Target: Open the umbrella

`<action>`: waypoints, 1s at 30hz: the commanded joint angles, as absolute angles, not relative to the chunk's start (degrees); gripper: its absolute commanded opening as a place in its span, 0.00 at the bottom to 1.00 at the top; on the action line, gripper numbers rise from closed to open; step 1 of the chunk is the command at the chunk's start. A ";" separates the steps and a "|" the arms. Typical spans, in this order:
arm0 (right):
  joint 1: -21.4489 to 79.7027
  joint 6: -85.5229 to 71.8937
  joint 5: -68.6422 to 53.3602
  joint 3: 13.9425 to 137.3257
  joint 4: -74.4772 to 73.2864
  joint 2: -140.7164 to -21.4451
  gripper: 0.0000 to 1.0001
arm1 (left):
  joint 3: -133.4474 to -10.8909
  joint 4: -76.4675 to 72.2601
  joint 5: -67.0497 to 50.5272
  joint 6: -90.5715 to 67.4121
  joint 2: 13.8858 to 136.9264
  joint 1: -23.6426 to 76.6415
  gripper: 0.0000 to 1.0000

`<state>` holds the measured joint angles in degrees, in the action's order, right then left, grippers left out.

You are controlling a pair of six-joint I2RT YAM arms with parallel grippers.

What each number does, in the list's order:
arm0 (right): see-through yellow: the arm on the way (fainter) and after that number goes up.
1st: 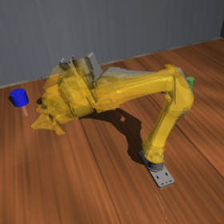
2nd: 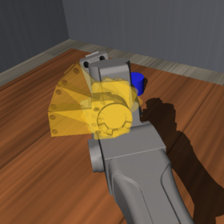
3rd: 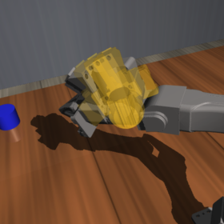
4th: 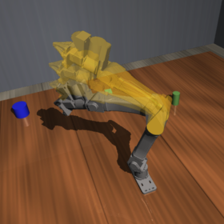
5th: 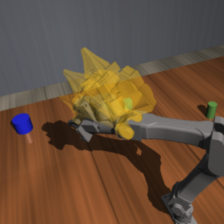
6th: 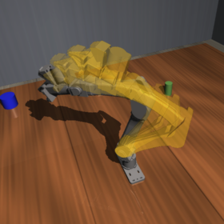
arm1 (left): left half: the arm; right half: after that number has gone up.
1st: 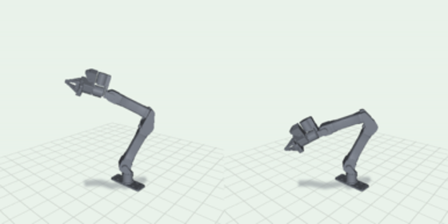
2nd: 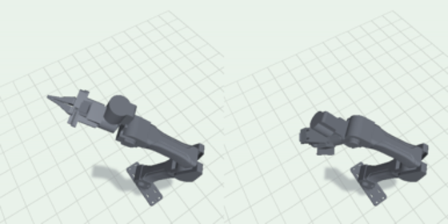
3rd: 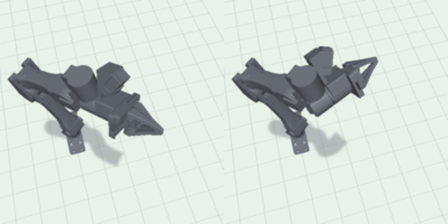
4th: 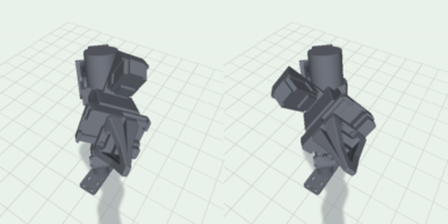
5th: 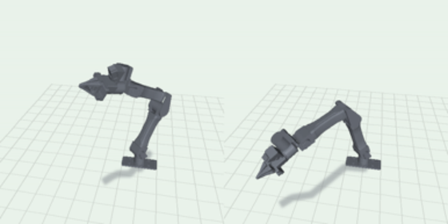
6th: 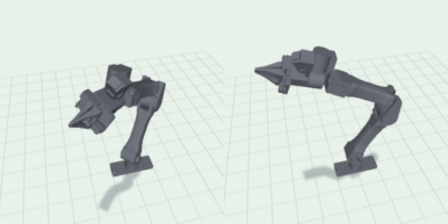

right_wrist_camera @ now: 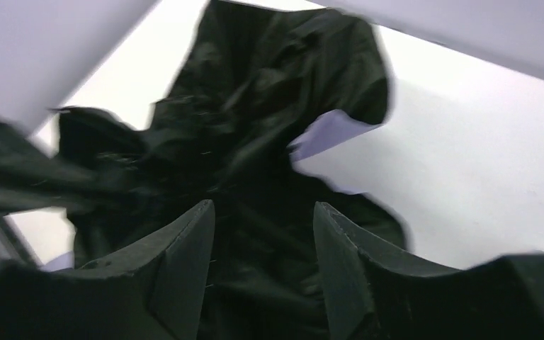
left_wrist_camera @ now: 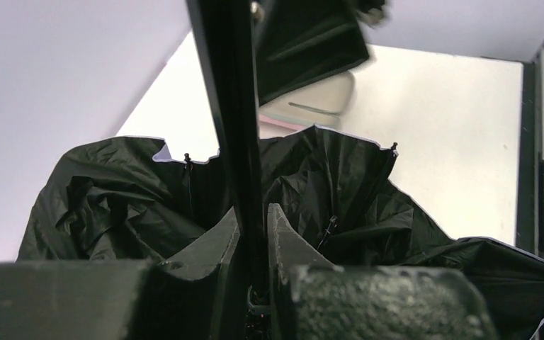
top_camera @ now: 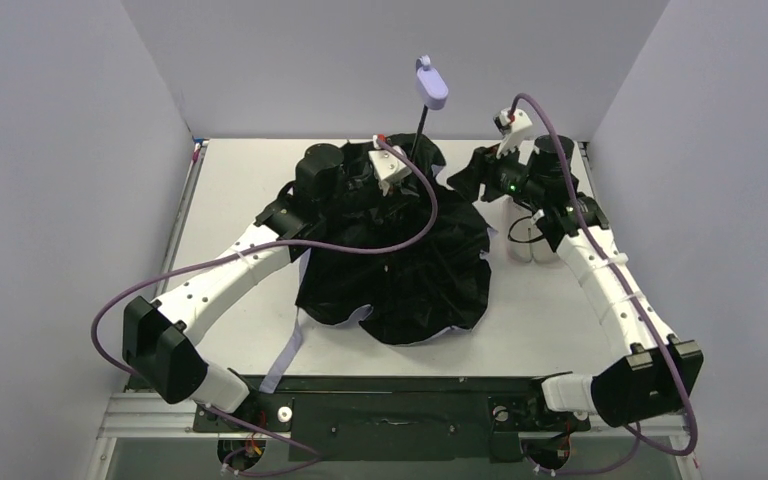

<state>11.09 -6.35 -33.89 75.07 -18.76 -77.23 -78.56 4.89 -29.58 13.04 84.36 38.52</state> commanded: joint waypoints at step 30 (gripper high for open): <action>12.06 -11.61 -32.65 69.73 -0.84 -100.20 0.70 | -91.05 -1.59 -24.33 3.08 86.24 37.34 0.00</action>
